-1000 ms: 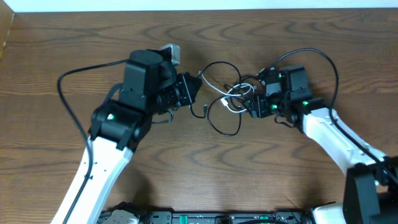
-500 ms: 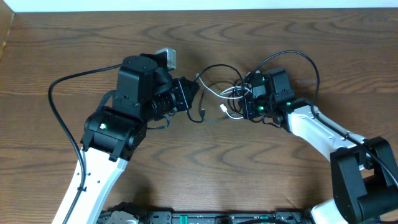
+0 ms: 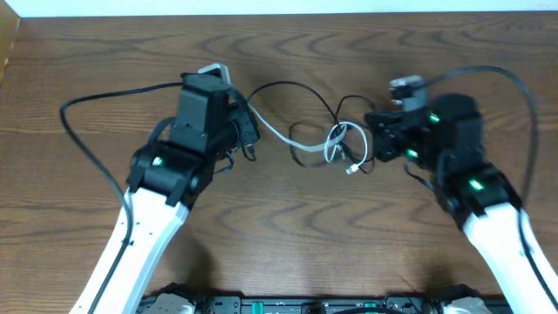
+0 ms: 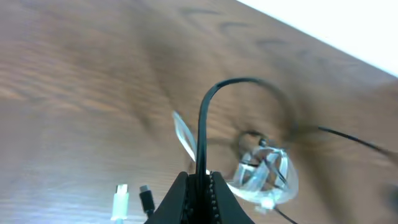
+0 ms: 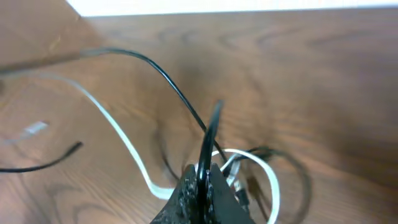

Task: Untangle cables
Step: 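Pull the grasped strands apart, left gripper left, right gripper right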

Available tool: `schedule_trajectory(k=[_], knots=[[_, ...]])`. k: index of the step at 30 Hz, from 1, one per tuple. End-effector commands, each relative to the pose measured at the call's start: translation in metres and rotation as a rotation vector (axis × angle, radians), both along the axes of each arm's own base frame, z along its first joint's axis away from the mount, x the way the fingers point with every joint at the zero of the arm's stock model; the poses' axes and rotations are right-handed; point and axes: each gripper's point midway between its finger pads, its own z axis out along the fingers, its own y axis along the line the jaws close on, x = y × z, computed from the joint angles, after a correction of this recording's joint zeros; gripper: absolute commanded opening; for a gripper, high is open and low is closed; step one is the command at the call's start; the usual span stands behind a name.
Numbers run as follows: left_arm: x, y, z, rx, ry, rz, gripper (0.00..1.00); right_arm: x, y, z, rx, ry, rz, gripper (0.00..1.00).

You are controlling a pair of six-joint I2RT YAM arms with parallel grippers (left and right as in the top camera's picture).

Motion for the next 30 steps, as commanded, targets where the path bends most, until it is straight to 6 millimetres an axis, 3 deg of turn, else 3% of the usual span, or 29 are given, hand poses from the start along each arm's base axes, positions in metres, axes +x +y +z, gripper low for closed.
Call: schedule_trajectory(k=[1, 7, 12, 17, 22, 26, 30], knots=[[0.012, 0.018, -0.022, 0.123, 0.039, 0.071, 0.08, -0.008, -0.036, 0.034, -0.015, -0.089, -0.138, 0.01], [0.018, 0.019, -0.066, 0.185, 0.161, 0.074, 0.08, -0.027, -0.091, 0.057, -0.047, -0.144, -0.327, 0.01], [0.028, 0.035, -0.095, 0.300, 0.214, 0.136, 0.08, -0.039, -0.129, 0.059, -0.074, -0.136, -0.465, 0.01], [0.036, 0.078, -0.096, 0.433, 0.202, 0.273, 0.07, -0.047, -0.167, 0.043, -0.111, -0.059, -0.625, 0.01], [0.037, 0.132, -0.087, 0.417, 0.209, 0.421, 0.08, -0.065, -0.213, 0.021, -0.150, 0.053, -0.853, 0.01], [0.029, 0.182, -0.083, 0.364, 0.241, 0.547, 0.08, -0.076, -0.240, 0.011, -0.142, 0.111, -0.976, 0.01], [0.005, 0.233, -0.087, 0.252, 0.317, 0.716, 0.08, -0.081, -0.260, 0.006, -0.106, 0.142, -1.052, 0.01]])
